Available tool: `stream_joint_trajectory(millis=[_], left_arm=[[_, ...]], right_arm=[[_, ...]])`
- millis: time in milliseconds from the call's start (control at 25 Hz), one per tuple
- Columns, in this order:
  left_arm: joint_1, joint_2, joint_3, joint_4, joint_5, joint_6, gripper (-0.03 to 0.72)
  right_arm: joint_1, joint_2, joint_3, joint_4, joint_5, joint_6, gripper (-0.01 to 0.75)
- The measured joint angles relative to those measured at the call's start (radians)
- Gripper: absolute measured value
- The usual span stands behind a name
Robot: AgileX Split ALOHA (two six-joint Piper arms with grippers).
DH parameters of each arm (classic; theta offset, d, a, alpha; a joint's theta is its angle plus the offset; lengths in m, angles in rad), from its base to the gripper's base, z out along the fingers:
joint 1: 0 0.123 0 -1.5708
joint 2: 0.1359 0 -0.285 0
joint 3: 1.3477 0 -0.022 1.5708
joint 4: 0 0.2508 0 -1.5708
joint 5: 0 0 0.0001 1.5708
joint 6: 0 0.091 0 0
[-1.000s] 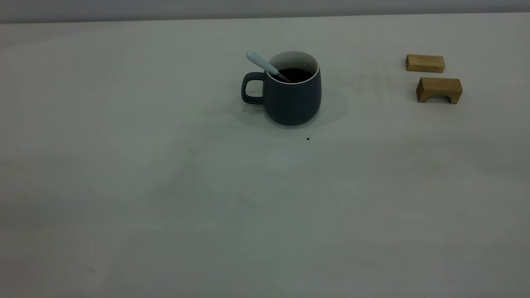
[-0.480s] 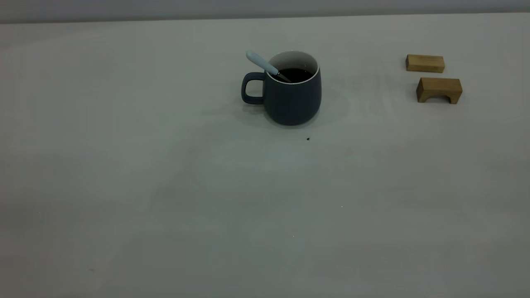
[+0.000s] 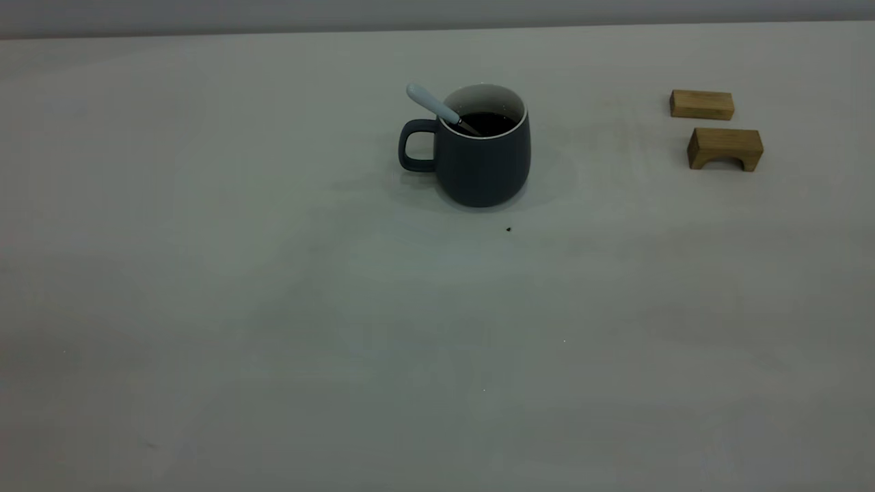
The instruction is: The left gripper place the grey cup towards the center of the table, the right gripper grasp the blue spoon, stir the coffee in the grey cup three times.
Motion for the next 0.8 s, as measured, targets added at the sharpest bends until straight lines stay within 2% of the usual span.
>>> stream_joint_trajectory(millis=[800], left_arm=[[0.000,0.000,0.000,0.000,0.000,0.000,0.243]], right_arm=[[0.000,-0.001,0.001,-0.072,-0.001,0.065,0.238]])
